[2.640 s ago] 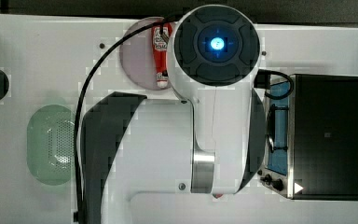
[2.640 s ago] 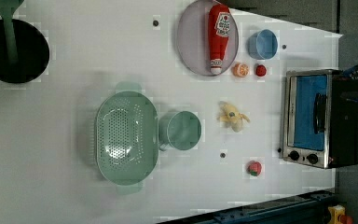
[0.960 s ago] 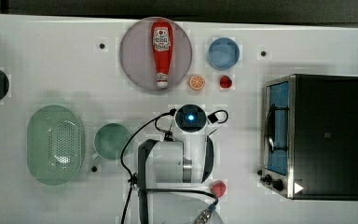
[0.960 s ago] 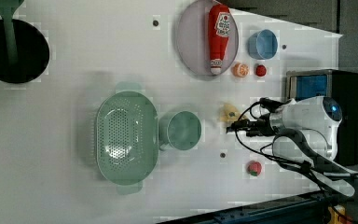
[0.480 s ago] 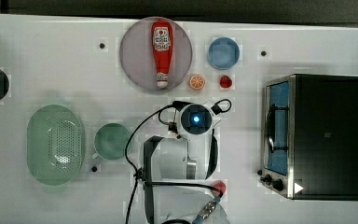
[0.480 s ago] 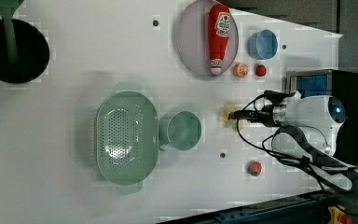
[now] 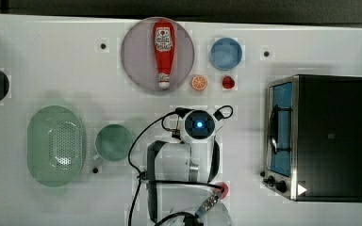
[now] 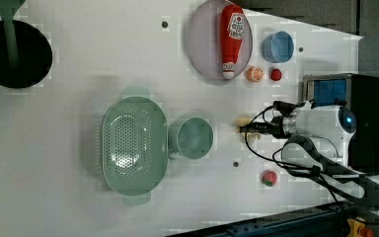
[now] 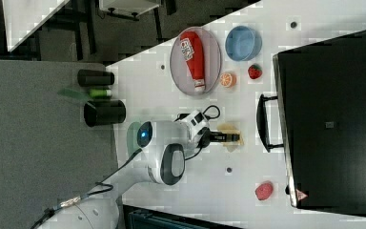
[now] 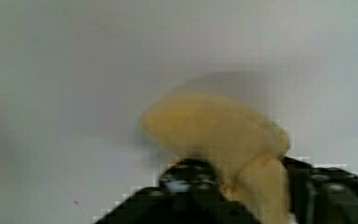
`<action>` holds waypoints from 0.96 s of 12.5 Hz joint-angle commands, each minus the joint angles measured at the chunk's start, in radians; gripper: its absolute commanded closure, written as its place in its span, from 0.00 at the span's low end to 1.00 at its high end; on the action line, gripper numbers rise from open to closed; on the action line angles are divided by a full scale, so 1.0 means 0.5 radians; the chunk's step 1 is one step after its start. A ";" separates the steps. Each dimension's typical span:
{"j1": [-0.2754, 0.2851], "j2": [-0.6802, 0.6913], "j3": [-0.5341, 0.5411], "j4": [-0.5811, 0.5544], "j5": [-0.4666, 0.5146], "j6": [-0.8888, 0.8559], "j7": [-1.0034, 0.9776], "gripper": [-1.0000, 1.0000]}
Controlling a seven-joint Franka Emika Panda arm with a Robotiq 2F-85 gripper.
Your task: Pick Banana and place it in mug.
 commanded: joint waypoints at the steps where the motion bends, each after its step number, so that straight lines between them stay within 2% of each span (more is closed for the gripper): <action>1: 0.005 -0.104 0.005 0.017 0.005 0.002 -0.068 0.70; 4: 0.002 -0.262 0.005 0.020 0.006 -0.001 -0.064 0.70; 7: 0.012 -0.577 0.036 0.027 0.006 -0.142 -0.041 0.70; 12: 0.054 -1.022 0.218 0.164 0.006 -1.023 0.369 0.70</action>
